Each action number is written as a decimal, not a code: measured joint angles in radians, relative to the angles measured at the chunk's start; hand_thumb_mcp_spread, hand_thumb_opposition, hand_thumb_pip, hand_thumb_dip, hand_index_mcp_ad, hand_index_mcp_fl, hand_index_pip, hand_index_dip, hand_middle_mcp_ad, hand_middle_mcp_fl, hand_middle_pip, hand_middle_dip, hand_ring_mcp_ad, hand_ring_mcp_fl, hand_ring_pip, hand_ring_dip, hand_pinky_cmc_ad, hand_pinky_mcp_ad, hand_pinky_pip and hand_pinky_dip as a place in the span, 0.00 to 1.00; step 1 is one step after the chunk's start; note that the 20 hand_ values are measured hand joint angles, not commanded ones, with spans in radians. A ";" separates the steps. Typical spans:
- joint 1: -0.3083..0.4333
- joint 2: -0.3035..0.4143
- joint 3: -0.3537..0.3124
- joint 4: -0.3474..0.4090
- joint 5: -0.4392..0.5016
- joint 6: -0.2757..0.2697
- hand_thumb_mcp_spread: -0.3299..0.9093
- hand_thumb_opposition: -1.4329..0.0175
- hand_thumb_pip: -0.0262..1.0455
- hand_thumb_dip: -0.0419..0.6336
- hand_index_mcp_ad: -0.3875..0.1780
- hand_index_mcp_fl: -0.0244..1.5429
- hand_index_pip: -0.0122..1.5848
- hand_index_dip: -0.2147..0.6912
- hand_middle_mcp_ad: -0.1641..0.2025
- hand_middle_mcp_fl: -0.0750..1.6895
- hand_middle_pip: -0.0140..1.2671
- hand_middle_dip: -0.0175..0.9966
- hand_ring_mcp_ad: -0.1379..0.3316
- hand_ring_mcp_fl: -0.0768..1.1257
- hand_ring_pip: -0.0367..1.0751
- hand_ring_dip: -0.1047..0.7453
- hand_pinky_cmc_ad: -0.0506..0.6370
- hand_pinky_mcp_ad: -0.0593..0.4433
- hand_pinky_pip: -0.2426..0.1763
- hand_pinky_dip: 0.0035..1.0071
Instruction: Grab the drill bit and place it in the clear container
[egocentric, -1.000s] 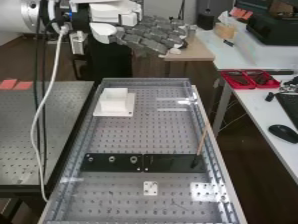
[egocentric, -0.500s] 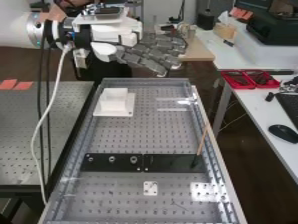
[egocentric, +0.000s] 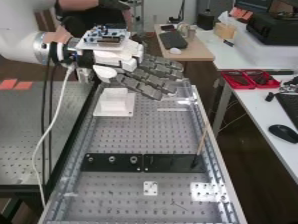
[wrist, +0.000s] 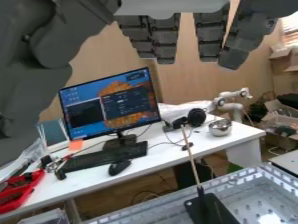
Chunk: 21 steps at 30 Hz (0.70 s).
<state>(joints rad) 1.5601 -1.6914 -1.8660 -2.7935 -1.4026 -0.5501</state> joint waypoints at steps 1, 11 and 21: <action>0.000 -0.002 -0.002 0.004 0.005 0.003 0.44 0.49 0.31 0.08 0.88 0.03 0.06 0.31 0.78 0.05 0.13 0.03 0.90 0.08 0.12 0.09 0.53 0.60 0.36 0.22; -0.010 -0.068 -0.035 0.069 0.053 0.089 0.44 0.49 0.32 0.08 0.88 0.03 0.06 0.31 0.78 0.05 0.13 0.05 0.90 0.08 0.12 0.09 0.50 0.60 0.36 0.22; -0.015 -0.125 -0.045 0.115 0.082 0.156 0.45 0.49 0.37 0.08 0.87 0.03 0.06 0.31 0.77 0.05 0.13 0.05 0.89 0.08 0.12 0.09 0.51 0.61 0.35 0.23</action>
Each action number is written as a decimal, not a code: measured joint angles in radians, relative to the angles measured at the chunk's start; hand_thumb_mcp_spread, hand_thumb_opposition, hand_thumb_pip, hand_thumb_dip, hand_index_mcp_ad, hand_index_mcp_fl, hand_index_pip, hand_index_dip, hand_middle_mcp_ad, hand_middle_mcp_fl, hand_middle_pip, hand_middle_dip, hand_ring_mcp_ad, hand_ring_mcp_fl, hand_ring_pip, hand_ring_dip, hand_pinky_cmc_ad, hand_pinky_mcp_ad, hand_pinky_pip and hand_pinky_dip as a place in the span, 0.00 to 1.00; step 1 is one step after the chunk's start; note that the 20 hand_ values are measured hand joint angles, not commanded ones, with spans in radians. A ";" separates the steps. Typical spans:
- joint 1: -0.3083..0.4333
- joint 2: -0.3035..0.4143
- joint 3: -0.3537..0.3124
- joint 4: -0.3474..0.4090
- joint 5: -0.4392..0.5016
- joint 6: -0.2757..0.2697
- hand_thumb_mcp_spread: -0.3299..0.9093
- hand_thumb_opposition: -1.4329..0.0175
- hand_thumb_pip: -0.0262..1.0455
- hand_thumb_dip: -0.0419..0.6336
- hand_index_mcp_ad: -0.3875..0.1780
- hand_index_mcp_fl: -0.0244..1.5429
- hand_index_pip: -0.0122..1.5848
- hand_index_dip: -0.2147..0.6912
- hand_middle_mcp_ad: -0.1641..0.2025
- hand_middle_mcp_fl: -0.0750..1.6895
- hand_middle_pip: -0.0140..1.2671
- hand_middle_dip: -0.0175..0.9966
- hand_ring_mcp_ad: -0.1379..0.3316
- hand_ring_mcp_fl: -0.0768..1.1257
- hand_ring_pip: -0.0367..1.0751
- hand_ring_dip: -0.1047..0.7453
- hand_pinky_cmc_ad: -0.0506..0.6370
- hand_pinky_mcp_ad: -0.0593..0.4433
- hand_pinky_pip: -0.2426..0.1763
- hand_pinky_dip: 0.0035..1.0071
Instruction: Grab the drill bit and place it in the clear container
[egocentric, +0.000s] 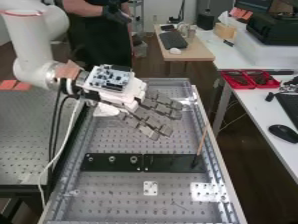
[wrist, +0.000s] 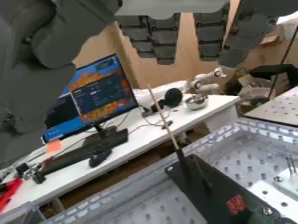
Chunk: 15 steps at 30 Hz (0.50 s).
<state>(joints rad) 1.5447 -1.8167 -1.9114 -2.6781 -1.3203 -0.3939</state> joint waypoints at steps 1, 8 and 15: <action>-0.001 -0.009 0.000 0.002 0.004 0.015 0.45 0.49 0.37 0.08 0.87 0.03 0.06 0.31 0.78 0.05 0.13 0.06 0.89 0.08 0.12 0.09 0.51 0.61 0.33 0.22; -0.005 -0.062 0.001 0.018 0.025 0.073 0.45 0.49 0.39 0.08 0.87 0.03 0.06 0.31 0.78 0.05 0.13 0.06 0.90 0.07 0.12 0.09 0.51 0.60 0.32 0.23; -0.005 -0.089 -0.009 0.065 0.063 0.111 0.45 0.48 0.44 0.09 0.85 0.03 0.06 0.31 0.77 0.05 0.13 0.07 0.91 0.07 0.12 0.09 0.51 0.60 0.32 0.24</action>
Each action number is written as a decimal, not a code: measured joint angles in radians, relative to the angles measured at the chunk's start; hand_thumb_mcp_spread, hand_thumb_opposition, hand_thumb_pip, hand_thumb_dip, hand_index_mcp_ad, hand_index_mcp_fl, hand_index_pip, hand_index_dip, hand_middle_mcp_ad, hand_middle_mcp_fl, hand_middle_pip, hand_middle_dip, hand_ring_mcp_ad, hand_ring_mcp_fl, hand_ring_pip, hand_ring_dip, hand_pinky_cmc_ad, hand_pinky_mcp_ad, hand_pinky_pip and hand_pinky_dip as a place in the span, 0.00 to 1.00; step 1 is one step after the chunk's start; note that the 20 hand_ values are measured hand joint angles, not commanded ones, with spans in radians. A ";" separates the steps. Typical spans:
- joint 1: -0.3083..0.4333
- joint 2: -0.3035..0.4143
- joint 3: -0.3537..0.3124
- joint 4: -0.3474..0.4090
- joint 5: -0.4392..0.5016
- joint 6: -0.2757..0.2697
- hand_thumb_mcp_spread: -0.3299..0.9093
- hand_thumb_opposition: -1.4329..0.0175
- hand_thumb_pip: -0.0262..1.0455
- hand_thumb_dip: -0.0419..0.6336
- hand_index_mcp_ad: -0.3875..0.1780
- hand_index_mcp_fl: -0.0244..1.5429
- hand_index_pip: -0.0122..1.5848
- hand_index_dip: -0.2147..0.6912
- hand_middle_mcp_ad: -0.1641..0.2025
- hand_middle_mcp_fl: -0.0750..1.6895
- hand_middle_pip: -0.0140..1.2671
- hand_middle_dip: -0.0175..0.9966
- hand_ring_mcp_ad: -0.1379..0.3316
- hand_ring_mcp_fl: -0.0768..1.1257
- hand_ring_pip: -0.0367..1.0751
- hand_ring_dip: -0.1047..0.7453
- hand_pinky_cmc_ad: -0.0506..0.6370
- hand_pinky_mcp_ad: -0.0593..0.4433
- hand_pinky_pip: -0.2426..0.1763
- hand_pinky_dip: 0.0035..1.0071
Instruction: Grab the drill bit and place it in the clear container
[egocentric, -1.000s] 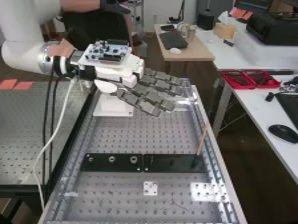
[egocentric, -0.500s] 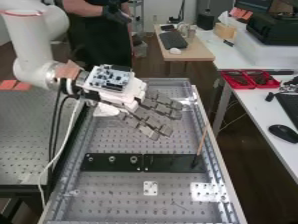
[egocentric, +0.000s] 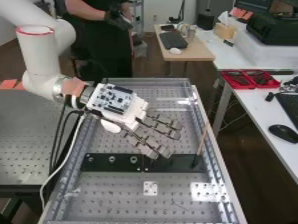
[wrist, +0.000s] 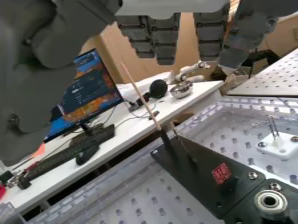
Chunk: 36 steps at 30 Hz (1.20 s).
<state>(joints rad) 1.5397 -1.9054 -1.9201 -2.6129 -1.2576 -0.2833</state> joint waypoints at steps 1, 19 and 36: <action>0.000 -0.003 -0.003 0.012 0.006 0.006 0.46 0.49 0.45 0.10 0.84 0.04 0.06 0.31 0.78 0.05 0.13 0.08 0.91 0.07 0.12 0.09 0.52 0.60 0.32 0.26; -0.004 -0.069 0.000 0.098 0.095 0.097 0.51 0.45 0.57 0.26 0.76 0.05 0.27 0.31 0.76 0.05 0.13 0.11 0.88 0.06 0.12 0.09 0.53 0.60 0.32 0.29; -0.015 -0.129 0.046 0.125 0.108 0.134 0.52 0.40 0.62 0.42 0.73 0.04 0.64 0.31 0.77 0.04 0.13 0.13 0.85 0.06 0.12 0.10 0.53 0.60 0.32 0.26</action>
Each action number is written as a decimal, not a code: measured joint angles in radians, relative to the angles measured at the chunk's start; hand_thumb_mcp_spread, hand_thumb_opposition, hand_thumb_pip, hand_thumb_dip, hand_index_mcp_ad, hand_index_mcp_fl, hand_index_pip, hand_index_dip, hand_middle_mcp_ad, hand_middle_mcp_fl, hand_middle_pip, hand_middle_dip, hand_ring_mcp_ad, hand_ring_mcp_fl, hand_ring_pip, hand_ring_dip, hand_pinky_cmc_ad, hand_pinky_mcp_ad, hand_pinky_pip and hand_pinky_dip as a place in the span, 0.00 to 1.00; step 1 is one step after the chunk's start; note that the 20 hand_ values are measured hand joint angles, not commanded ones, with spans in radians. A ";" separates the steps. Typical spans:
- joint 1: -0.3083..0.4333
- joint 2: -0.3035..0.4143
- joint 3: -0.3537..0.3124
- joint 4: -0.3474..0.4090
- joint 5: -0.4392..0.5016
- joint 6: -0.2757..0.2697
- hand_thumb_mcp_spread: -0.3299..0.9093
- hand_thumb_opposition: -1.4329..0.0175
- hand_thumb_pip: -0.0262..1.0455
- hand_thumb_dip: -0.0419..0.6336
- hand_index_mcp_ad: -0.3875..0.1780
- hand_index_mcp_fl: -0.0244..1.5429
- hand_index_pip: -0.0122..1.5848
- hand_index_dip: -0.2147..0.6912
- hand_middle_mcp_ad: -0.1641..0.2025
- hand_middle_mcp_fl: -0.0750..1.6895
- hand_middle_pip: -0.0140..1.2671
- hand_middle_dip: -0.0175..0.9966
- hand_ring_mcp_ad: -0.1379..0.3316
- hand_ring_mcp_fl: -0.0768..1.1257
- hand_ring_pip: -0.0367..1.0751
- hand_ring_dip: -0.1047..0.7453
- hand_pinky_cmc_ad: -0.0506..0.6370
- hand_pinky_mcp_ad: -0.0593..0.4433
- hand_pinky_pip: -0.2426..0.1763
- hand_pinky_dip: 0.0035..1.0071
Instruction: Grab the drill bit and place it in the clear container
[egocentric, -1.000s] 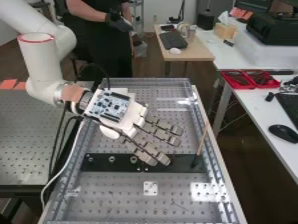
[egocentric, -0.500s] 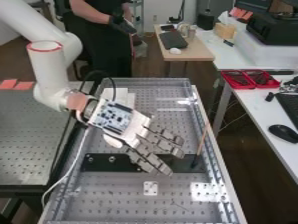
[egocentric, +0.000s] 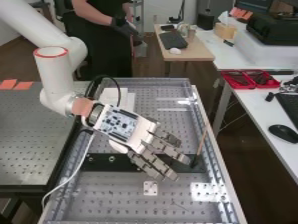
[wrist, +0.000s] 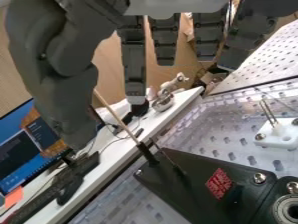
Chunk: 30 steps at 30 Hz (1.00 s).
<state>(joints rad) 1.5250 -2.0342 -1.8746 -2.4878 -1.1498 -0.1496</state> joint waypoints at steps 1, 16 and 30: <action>0.000 -0.001 0.001 0.001 0.001 0.000 0.52 0.40 0.62 0.42 0.71 0.04 0.64 0.31 0.76 0.04 0.13 0.13 0.85 0.06 0.12 0.10 0.53 0.60 0.32 0.25; -0.013 -0.040 0.039 0.017 0.027 -0.001 0.55 0.40 0.63 0.44 0.69 0.02 0.87 0.44 0.70 0.05 0.13 0.14 0.80 0.06 0.12 0.10 0.52 0.61 0.32 0.21; -0.039 -0.079 0.085 0.010 -0.004 -0.016 0.57 0.39 0.65 0.46 0.64 0.02 0.95 0.52 0.70 0.07 0.12 0.17 0.78 0.06 0.12 0.10 0.52 0.58 0.32 0.19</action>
<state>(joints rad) 1.4858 -2.1128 -1.7895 -2.4783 -1.1538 -0.1652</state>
